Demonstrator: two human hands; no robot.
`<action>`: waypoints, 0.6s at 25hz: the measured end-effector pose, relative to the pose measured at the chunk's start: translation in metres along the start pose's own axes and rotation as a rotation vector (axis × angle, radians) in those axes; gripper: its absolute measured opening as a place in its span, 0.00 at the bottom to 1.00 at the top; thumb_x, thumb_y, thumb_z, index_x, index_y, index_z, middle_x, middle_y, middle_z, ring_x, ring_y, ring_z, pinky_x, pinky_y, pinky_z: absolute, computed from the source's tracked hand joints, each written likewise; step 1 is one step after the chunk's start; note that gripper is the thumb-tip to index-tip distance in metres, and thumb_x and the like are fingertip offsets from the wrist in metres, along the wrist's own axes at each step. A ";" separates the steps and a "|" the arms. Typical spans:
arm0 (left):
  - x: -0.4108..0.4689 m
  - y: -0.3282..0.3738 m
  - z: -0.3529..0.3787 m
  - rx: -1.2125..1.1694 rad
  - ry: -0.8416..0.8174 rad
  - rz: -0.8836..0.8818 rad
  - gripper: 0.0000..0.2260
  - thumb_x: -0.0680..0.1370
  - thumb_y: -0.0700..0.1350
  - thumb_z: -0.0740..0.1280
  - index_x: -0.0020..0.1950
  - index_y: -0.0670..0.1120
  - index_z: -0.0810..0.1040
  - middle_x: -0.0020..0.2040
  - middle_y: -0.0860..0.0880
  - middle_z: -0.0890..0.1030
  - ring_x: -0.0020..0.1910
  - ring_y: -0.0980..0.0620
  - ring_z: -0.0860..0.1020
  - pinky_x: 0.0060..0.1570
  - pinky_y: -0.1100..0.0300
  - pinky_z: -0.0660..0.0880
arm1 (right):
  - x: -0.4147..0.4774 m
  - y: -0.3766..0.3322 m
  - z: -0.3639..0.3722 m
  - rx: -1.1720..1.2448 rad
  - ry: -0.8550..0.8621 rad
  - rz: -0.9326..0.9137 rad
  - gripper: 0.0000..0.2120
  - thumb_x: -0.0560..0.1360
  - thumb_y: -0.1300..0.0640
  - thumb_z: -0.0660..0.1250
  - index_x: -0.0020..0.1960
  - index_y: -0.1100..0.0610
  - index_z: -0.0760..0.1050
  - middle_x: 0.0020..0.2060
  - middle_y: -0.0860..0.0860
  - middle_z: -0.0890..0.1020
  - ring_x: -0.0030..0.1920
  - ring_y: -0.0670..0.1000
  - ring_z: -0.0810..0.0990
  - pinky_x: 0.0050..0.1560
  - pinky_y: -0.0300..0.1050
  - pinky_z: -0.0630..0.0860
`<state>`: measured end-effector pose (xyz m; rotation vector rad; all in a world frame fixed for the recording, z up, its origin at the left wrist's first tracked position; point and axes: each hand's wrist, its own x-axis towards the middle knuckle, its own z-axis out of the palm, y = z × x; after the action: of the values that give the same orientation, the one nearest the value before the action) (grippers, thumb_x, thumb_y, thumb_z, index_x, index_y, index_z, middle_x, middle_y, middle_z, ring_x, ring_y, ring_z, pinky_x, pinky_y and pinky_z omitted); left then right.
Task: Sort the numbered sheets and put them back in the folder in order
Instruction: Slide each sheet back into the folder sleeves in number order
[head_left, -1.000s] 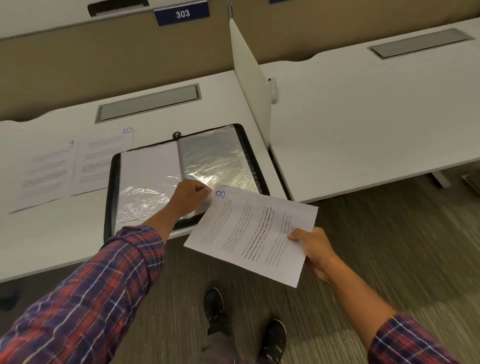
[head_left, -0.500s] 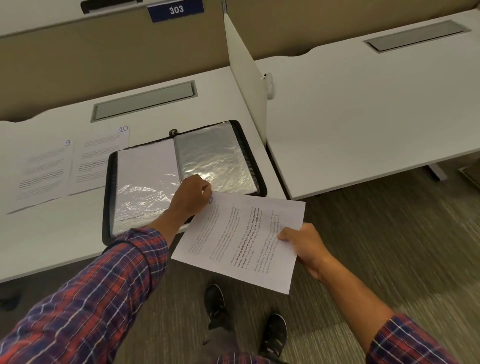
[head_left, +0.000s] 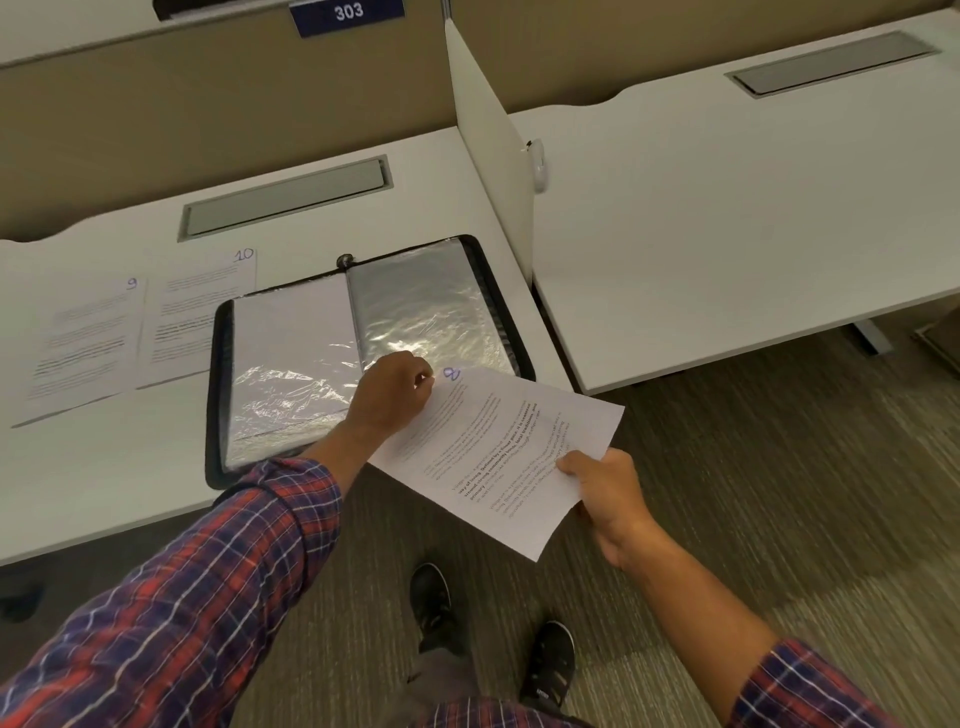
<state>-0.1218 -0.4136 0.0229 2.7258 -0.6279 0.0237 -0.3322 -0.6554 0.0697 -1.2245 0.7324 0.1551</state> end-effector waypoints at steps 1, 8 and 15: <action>-0.001 0.001 0.001 0.005 -0.002 -0.006 0.07 0.80 0.45 0.72 0.53 0.43 0.86 0.47 0.47 0.85 0.44 0.50 0.81 0.49 0.48 0.82 | 0.000 0.003 0.002 0.003 -0.004 -0.010 0.13 0.83 0.65 0.64 0.56 0.49 0.80 0.54 0.50 0.87 0.55 0.53 0.86 0.56 0.51 0.83; -0.005 0.002 0.005 0.080 -0.127 -0.286 0.24 0.76 0.62 0.73 0.65 0.48 0.78 0.67 0.46 0.77 0.67 0.43 0.74 0.66 0.43 0.71 | 0.008 0.023 0.008 -0.080 0.003 -0.024 0.15 0.83 0.61 0.66 0.68 0.50 0.76 0.58 0.49 0.84 0.56 0.48 0.84 0.52 0.43 0.82; -0.007 -0.005 0.013 0.085 -0.106 -0.312 0.23 0.77 0.64 0.71 0.63 0.50 0.78 0.68 0.46 0.76 0.68 0.43 0.73 0.65 0.42 0.71 | 0.027 0.018 0.034 -0.792 0.246 -0.697 0.35 0.79 0.48 0.72 0.80 0.52 0.60 0.73 0.50 0.70 0.70 0.44 0.67 0.73 0.51 0.62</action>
<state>-0.1268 -0.4103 0.0085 2.8910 -0.2277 -0.1743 -0.3059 -0.6258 0.0447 -2.2181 0.4082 -0.3212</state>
